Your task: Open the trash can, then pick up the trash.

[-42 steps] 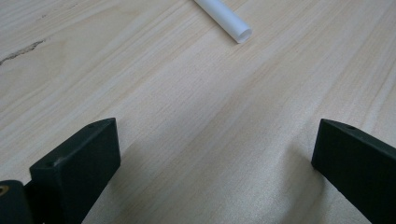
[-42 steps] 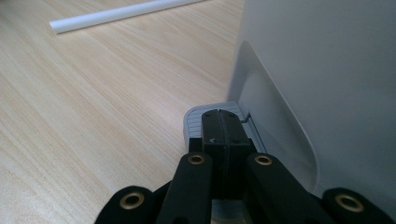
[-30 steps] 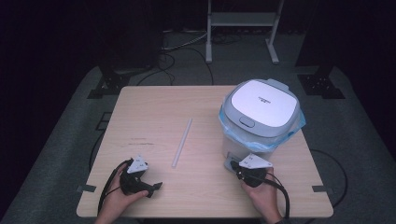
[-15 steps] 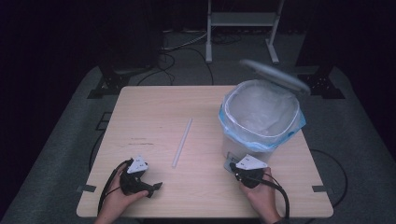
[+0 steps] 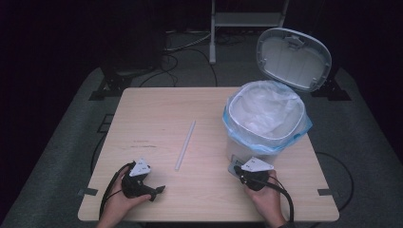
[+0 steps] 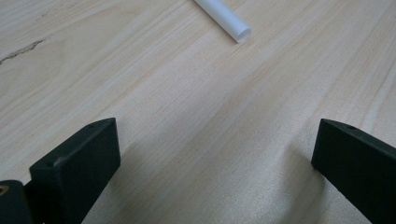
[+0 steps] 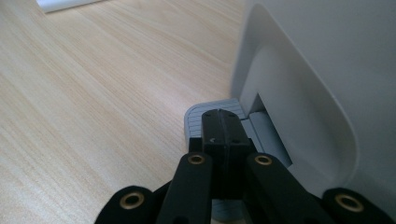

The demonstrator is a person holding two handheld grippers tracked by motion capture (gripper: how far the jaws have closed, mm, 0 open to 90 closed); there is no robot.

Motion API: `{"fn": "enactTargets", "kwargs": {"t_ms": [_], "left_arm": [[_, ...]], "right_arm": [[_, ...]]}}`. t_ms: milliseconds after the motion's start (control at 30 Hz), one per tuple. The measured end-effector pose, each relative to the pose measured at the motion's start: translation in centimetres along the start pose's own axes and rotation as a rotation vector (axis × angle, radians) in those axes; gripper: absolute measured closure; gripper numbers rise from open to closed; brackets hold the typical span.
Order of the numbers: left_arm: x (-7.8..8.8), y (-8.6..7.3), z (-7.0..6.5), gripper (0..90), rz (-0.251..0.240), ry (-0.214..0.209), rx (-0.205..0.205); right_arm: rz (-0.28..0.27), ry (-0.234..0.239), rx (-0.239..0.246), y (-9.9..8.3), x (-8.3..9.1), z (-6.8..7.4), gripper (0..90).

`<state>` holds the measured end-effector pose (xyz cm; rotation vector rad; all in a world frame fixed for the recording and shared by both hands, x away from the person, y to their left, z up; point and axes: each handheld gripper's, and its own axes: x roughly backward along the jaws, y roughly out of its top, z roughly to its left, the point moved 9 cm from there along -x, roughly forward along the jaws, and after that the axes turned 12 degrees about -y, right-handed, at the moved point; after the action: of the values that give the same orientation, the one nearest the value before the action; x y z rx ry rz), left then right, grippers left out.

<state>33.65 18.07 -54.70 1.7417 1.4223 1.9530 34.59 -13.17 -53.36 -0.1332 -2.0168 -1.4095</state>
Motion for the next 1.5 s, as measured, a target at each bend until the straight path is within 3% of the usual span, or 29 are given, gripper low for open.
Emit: {"fn": "enactTargets", "kwargs": {"t_ms": [500,700,1067,1367,1500], "left_arm": [[0.0,0.0,0.0,0.5,0.0,0.005,0.006],[0.2,0.3,-0.3,4.7,-0.003,-0.01,0.005],[0.8,2.9,0.0,7.1,-0.076,-0.023,0.03],[-0.1,4.7,0.8,12.4,-0.101,-0.037,0.039],[-0.6,5.0,1.1,13.0,-0.089,-0.038,0.041]], "right_arm": [[0.002,-0.001,0.0,0.0,0.0,0.0,89.9],[0.0,-0.001,0.001,0.0,0.0,0.0,89.9],[0.0,0.0,0.006,0.0,0.0,0.0,89.9],[0.001,0.0,0.008,0.1,0.0,0.0,89.9],[0.002,0.001,0.006,0.1,0.0,0.0,89.9]]}}
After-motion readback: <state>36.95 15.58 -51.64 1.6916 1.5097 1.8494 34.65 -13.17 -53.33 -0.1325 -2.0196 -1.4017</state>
